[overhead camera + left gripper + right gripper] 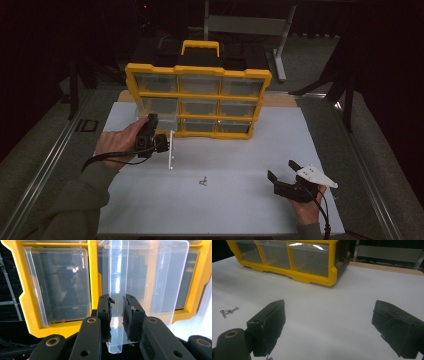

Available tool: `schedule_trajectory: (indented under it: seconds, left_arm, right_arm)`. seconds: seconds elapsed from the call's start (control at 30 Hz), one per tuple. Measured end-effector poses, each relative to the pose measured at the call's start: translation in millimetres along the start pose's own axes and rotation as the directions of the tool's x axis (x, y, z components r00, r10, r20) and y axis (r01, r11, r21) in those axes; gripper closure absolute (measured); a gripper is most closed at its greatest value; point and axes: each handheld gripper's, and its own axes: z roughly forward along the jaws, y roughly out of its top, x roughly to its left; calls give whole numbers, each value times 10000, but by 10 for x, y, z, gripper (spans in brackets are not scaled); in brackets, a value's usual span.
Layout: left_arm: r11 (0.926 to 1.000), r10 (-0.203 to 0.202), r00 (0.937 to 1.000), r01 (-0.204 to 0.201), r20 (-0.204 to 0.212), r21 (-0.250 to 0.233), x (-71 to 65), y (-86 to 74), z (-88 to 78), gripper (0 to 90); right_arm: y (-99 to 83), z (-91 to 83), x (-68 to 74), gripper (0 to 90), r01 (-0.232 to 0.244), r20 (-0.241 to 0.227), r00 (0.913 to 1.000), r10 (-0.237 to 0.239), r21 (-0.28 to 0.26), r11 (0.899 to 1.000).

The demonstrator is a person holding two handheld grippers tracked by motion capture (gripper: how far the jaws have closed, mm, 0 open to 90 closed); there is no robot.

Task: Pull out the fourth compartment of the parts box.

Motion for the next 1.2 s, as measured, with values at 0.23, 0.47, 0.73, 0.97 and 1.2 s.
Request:
schedule_trajectory:
  seconds: [0.23, 0.47, 0.73, 0.97, 1.2]
  left_arm:
    - [9999, -102, 9999, 102, 36, 10, -23, 6, -61, 773]
    - [9999, -112, 9999, 112, 39, -5, -31, 5, -110, 772]
    - [9999, -92, 9999, 92, 65, -64, -65, 1, -177, 768]
    - [9999, -95, 9999, 96, 80, -87, -91, -9, -213, 766]
    - [9999, -136, 9999, 136, 37, -58, -107, -8, -213, 760]
  right_arm:
    - [-1, 4, 4, 117, 30, -27, 10000, -30, 23, 10000]
    - [-2, 5, 3, 116, 21, -35, 10000, -21, 20, 10000]
    - [-3, 6, 4, 116, 22, -50, 10000, -22, 13, 10000]
    - [-4, 5, 3, 116, -1, -53, 10000, 1, 21, 10000]
    - [-3, 1, 3, 116, 10, -48, 10000, -10, -1, 10000]
